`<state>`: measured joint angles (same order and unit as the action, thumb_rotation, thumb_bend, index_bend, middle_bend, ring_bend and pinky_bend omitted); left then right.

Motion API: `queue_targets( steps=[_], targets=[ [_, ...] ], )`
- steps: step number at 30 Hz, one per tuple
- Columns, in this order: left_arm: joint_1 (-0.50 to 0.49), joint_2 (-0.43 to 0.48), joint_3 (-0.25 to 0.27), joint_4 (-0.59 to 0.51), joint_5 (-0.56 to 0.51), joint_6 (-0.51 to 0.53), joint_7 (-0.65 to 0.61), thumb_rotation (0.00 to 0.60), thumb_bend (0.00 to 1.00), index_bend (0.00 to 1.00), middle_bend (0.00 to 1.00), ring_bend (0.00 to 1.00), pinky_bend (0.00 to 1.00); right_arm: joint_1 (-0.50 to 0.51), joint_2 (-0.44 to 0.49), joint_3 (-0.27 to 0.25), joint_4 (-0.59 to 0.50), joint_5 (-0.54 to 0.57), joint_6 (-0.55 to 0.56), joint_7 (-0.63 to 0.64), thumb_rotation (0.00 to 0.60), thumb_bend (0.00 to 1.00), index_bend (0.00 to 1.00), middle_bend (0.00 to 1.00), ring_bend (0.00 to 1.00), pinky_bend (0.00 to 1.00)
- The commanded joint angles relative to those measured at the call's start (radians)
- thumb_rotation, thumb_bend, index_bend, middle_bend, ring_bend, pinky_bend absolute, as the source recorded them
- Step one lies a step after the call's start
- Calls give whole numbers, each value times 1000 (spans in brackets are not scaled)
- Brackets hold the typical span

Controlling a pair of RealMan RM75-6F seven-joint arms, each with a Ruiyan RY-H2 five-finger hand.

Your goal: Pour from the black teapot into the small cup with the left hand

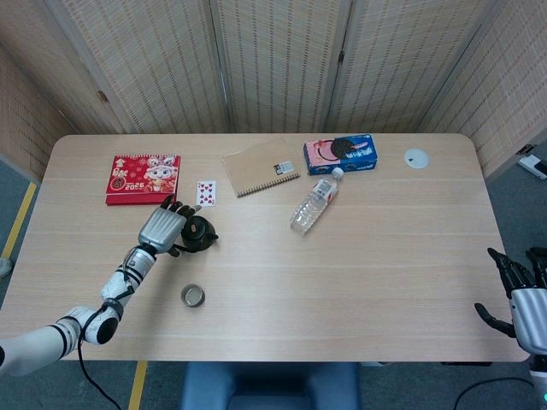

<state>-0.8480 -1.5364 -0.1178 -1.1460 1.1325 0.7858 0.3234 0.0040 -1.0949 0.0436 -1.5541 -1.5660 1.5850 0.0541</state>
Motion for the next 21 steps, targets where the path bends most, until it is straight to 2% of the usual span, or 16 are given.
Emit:
queue_targets(
  steps=[1,10,16,19,21],
  targets=[
    [-2,-5,-8,21,-10,-5,-6,600,160,150,237,173,0,-1,1,0,0,-1,2,0,600,242,67,202,231,34],
    [47,51,3,-32,-1,36,-32,600,161,165,236,177,0,1,2,1,2,-8,4,4,600,241,71,202,230,34],
    [102,131,49,-174,97,118,-60,600,167,264,249,217,0,1,13,9,-11,-9,14,-9,600,242,87,202,232,33],
    [114,142,66,-203,131,137,-57,600,167,327,296,249,0,3,19,11,-20,-13,16,-17,600,242,91,212,233,34],
    [120,143,74,-218,146,144,-52,600,167,332,316,264,0,5,23,12,-27,-16,16,-23,600,242,91,216,235,34]
  ],
)
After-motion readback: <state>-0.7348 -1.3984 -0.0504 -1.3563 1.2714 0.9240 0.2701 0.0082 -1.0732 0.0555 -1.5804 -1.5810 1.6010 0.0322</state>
